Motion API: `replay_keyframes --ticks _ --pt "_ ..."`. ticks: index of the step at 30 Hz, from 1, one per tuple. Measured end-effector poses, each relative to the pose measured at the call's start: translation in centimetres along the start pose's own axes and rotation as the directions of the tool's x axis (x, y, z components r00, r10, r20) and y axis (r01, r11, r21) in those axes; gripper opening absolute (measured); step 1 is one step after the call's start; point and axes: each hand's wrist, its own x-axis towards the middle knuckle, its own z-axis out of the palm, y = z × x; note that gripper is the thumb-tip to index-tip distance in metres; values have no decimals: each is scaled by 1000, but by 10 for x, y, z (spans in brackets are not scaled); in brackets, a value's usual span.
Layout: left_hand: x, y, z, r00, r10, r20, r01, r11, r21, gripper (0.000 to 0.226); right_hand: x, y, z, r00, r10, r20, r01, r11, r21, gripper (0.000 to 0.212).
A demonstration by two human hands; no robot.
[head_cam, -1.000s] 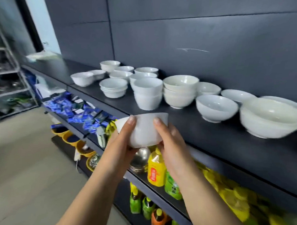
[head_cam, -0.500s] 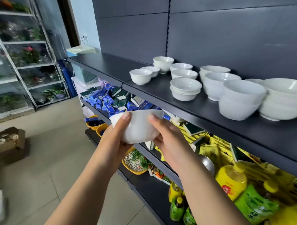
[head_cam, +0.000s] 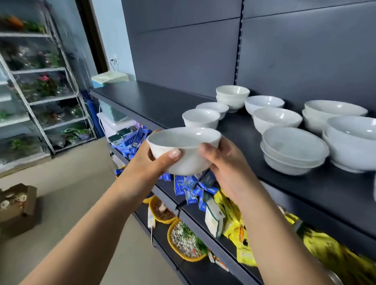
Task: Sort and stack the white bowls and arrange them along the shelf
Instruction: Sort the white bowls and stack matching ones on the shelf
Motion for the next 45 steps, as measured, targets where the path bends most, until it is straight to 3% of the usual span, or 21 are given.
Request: replay_keyframes --ticks 2,7,11,14,17,20,24,25,28,32,36,39,43,45 --pt "39 -2 -11 997 71 -24 -70 995 65 102 36 0 -8 999 -39 1 39 999 18 76" --pt "122 -21 -29 990 128 -53 -127 992 24 79 112 -1 -30 993 -100 -68 94 992 -89 80" --pt "168 -39 -39 990 140 29 -141 990 20 69 149 3 -50 984 -115 -133 81 969 -235 86" --pt "199 -61 -49 990 108 89 -111 993 34 67 164 12 -65 983 -73 -168 13 943 -333 69" --pt "224 -84 -51 978 69 195 -78 996 42 51 171 22 -78 969 -64 -238 -37 918 -396 68" --pt "239 -105 -55 948 28 318 -44 998 45 53 169 32 -83 955 -63 -290 -65 908 -413 56" --pt "251 -122 -57 910 32 412 -22 999 -28 81 166 44 -84 940 -29 -341 -135 884 -447 53" --pt "253 -126 -57 901 37 432 -17 999 -49 79 165 46 -83 934 -22 -358 -153 878 -453 53" --pt "253 -131 -56 874 34 485 7 996 -84 68 162 49 -79 921 -13 -389 -178 875 -451 62" --pt "253 -135 -54 838 62 542 14 991 -135 83 153 54 -75 901 -46 -432 -175 871 -458 58" --pt "248 -137 -37 799 89 595 -64 996 -63 91 134 54 -76 854 -87 -514 -158 896 -415 78" --pt "246 -137 -20 785 80 614 -98 995 -5 102 120 49 -77 831 -126 -541 -126 905 -405 81" --pt "247 -137 2 779 66 623 -95 995 13 89 106 40 -80 797 -181 -576 -100 901 -423 58" --pt "249 -137 10 769 63 637 -93 996 13 83 102 39 -83 778 -206 -594 -88 900 -427 62"
